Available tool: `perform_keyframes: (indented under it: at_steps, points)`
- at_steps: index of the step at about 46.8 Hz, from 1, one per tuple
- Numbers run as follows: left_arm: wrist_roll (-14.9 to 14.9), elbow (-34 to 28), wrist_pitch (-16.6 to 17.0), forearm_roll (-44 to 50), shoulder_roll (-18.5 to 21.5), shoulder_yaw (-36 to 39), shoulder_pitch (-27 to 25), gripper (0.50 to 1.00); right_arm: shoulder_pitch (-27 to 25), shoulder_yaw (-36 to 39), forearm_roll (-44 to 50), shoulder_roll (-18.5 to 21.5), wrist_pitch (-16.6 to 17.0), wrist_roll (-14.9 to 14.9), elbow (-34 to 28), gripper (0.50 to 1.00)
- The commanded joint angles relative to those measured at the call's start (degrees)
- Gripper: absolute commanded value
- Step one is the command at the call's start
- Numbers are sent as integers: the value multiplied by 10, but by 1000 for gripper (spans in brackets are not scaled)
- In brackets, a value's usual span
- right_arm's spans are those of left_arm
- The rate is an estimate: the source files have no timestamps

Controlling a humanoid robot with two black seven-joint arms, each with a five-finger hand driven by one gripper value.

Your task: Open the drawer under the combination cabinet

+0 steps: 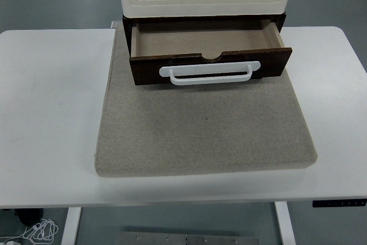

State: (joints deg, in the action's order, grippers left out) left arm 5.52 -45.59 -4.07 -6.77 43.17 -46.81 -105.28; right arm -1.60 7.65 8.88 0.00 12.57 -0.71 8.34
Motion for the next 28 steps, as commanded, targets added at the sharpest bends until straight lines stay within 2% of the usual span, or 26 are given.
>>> perform_keyframes:
  at_steps: [1, 6, 13, 20, 28]
  points:
    - [2, 42, 17, 9, 3, -2, 17, 1000, 0, 0, 0, 0, 0, 0, 0, 926]
    - [2, 110, 21, 30, 3, -3, 44, 1000, 0, 0, 0, 0, 0, 0, 0, 926]
    - [12, 187, 13, 104, 0, 0, 91, 1000, 0, 0, 0, 0, 0, 0, 0, 926]
    - [15, 198, 11, 150, -9, 0, 151, 1000, 0, 0, 0, 0, 0, 0, 0, 926]
    - [15, 199, 13, 200, -42, 0, 231, 1000, 0, -1, 0, 0, 0, 0, 0, 926]
